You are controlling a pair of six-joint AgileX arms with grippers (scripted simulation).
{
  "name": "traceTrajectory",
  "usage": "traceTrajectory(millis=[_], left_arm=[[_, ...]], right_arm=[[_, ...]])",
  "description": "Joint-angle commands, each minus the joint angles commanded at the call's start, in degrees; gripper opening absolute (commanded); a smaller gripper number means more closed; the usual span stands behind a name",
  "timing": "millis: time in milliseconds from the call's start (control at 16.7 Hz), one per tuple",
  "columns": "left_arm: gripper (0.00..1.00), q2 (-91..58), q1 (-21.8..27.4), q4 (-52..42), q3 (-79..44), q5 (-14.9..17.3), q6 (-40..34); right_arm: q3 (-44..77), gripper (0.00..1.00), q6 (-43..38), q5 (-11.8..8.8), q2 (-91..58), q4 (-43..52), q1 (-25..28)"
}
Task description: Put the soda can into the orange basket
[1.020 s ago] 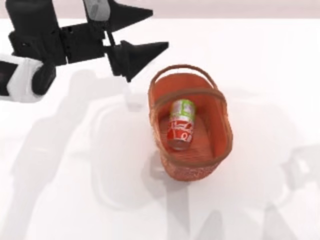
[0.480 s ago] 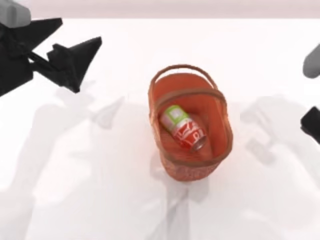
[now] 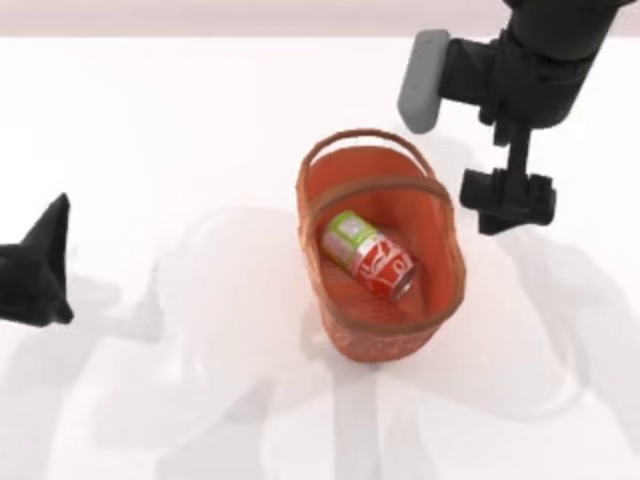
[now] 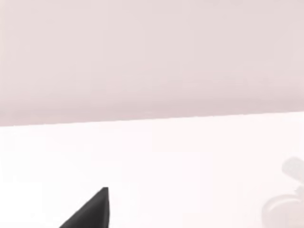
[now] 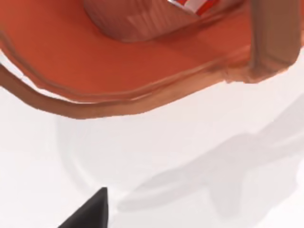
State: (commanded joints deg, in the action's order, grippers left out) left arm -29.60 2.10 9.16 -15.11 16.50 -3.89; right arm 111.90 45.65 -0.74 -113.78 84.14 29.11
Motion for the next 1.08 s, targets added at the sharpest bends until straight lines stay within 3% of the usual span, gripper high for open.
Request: traceTrajectory(millis=[240, 480, 660, 1080], left_arm=[[1.0, 17.0, -1.8, -5.5, 8.5, -8.8, 1.6], [1.0, 26.9, -2.9, -8.5, 13.7, -14.8, 3.3], [1.0, 29.6, -3.2, -9.2, 15.1, -16.5, 3.9], [1.0, 29.6, -3.2, -9.2, 15.1, -16.5, 3.9]], right_arm=[[19.2, 1.0, 7.3, 0.5, -14.3, 8.5, 4.7], [31.8, 1.0, 12.2, 1.0, -22.7, 13.1, 7.9], [35.2, 1.0, 13.6, 1.1, -24.8, 14.2, 8.9], [34.1, 1.0, 13.6, 1.1, -24.4, 13.4, 8.7]])
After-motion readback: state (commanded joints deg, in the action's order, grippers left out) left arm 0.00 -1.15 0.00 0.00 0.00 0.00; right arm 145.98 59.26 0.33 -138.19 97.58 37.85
